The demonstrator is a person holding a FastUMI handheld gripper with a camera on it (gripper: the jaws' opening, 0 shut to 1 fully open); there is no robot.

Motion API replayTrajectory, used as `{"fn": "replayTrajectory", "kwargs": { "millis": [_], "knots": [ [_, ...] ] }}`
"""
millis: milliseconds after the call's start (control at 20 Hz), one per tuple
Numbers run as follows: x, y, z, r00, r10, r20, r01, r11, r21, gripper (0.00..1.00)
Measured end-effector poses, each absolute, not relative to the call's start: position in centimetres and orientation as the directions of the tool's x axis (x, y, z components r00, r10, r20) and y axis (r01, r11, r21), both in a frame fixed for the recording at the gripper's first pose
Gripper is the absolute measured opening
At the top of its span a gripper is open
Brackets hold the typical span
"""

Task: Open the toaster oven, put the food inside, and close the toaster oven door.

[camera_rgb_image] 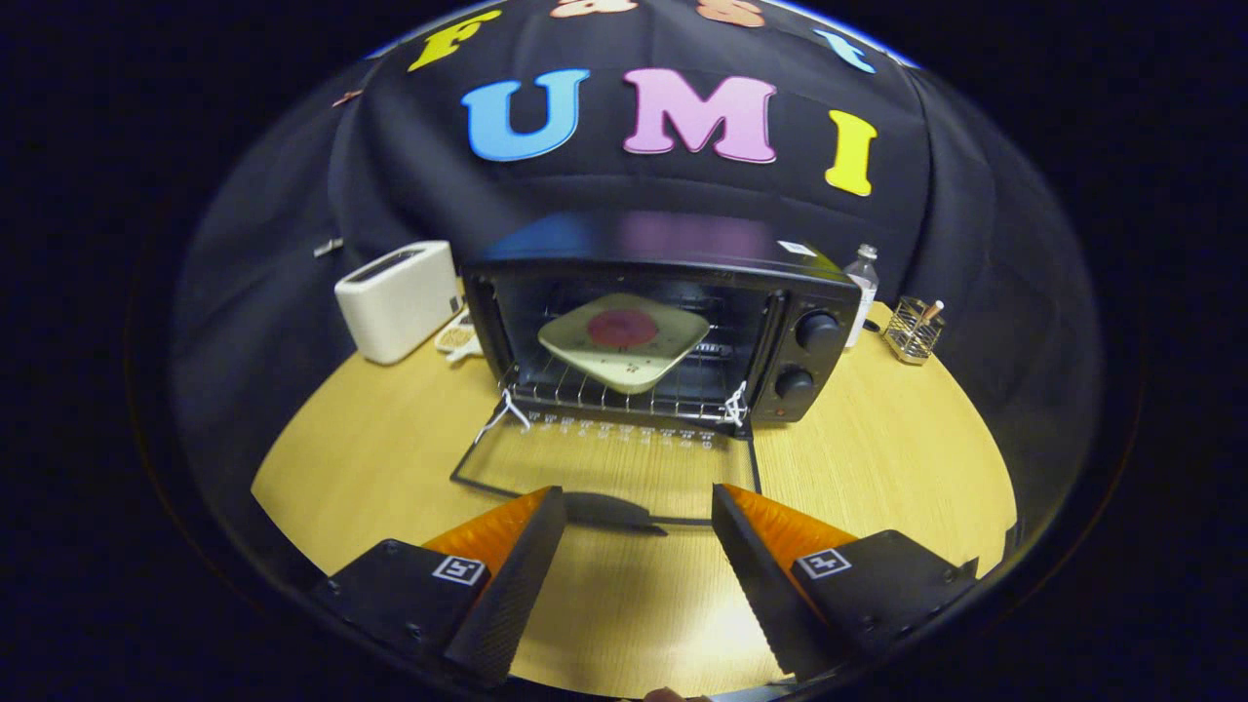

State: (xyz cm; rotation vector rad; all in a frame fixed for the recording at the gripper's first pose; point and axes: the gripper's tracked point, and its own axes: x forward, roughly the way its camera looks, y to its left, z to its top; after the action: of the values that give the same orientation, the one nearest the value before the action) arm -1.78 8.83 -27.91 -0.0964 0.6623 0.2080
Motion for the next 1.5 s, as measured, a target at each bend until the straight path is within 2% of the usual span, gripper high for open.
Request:
{"fn": "replayTrajectory", "kwargs": {
  "millis": [300, 550, 850, 1250, 1500],
  "knots": [
    [-3.2, 9.6, -33.0, 0.675, 0.115, -0.729, -0.202, 0.979, -0.033, 0.99],
    [-2.6, 9.8, -35.9, 0.617, 0.104, -0.78, -0.153, 0.988, 0.01, 0.99],
    [-1.0, 10.5, -38.1, 0.577, 0.101, -0.81, -0.156, 0.988, 0.012, 0.99],
    [-0.5, 10.4, -36.7, 0.613, 0.111, -0.782, -0.101, 0.993, 0.062, 0.98],
    [-0.2, 10.6, -32.7, 0.72, 0.137, -0.681, -0.159, 0.987, 0.03, 0.98]
  ]
}}
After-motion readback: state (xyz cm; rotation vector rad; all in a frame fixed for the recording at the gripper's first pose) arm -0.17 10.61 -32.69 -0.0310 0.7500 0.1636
